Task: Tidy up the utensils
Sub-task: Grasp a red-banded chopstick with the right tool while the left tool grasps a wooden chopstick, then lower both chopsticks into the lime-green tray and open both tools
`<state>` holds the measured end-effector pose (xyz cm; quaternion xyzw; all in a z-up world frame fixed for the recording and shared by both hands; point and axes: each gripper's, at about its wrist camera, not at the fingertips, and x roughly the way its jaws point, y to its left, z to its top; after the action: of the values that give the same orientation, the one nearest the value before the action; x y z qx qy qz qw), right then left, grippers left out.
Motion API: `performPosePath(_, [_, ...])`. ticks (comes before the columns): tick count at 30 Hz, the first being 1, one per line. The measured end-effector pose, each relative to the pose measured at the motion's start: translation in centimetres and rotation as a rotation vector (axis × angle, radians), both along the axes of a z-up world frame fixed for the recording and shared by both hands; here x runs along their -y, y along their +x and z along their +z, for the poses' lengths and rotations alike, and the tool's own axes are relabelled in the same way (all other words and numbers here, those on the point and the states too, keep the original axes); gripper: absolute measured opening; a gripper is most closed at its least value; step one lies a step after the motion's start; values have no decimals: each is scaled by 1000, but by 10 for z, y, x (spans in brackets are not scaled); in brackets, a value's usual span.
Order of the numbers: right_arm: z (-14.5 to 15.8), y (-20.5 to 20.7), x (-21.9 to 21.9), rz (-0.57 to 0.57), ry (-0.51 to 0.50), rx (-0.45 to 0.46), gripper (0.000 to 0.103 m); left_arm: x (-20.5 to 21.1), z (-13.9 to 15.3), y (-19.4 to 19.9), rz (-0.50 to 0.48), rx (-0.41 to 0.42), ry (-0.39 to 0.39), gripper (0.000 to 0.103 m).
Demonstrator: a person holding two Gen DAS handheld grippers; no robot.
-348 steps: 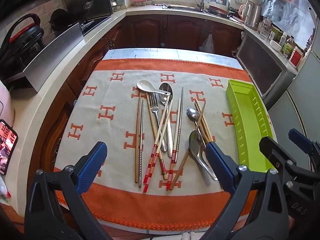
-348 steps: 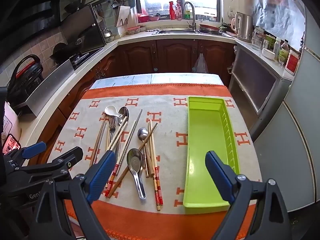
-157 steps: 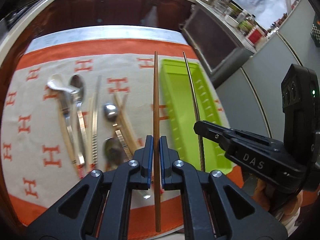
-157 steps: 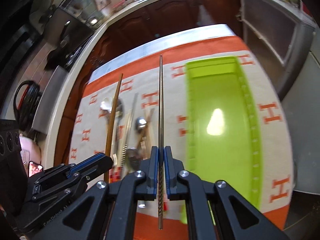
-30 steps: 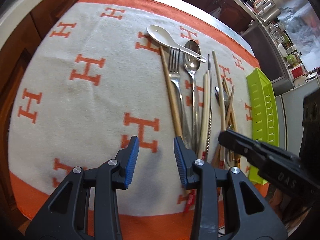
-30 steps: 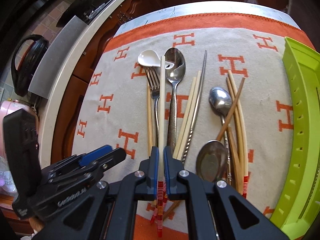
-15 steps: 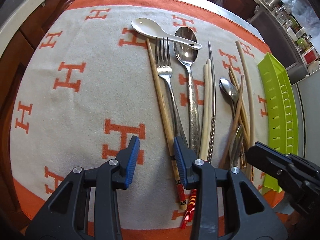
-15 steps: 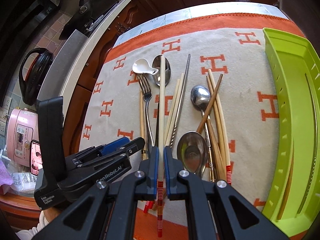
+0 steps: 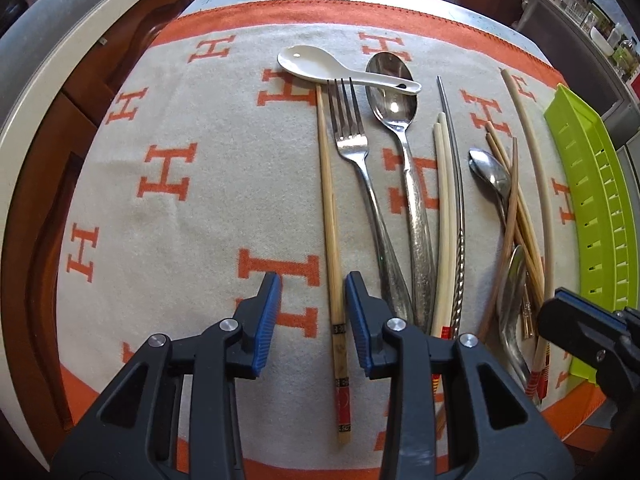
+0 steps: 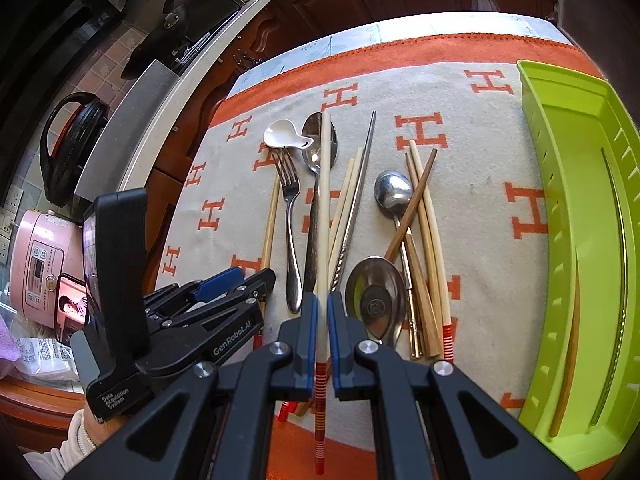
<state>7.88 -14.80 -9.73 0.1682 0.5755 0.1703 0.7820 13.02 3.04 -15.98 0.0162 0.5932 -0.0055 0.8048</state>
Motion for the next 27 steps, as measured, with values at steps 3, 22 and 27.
performPosePath(3, [1, -1, 3, -5, 7, 4, 5, -5, 2, 0, -8, -11, -35, 4])
performPosePath(22, [33, -17, 96, -184, 79, 72, 5, 53, 105, -39, -155, 85, -312, 4])
performPosePath(27, [42, -16, 132, -243, 21, 93, 5, 116, 111, -30, -248, 69, -341, 4])
